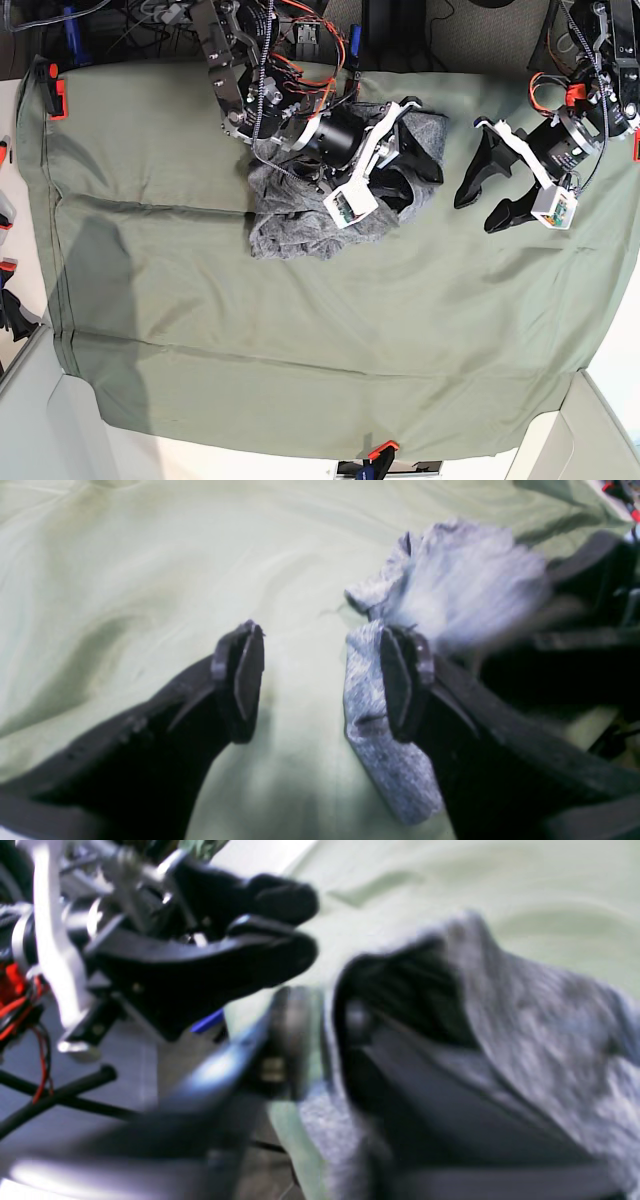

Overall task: Fold the T-shirt properly
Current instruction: 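Grasp the shirt with the right gripper and fold it onto the bundle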

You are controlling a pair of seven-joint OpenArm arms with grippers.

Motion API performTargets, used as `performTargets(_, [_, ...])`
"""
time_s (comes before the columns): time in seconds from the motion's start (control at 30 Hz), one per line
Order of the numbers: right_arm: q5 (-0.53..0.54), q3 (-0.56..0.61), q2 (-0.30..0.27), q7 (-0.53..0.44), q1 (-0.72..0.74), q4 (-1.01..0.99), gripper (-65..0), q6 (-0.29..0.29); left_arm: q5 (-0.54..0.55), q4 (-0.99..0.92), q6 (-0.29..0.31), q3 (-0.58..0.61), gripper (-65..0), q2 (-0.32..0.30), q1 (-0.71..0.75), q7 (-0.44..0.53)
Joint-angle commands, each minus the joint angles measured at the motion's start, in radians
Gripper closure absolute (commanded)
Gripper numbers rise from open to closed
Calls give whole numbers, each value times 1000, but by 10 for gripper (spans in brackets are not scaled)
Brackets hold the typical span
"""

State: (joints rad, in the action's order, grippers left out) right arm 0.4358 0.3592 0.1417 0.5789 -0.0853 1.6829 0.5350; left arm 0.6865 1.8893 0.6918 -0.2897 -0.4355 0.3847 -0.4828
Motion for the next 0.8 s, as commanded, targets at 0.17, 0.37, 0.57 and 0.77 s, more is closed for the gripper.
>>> performTargets(0.17, [20,3,10,-43,61,15,-330,16,44,17,6,-8,-394,-14,-4,10])
performTargets(0.37, [-39,1,9,11,171,16,-330,18,128,24,6,-8,-394,-14,-2,-117])
performTargets(0.57, [-149,-116,5,16,223,16,0,-15,170,261,6,30,-378,-13,61,-172])
performTargets(0.77, [-148,-261,-26,18,232,16,0,-14,35,318,6,251,-156,-13,58,-151])
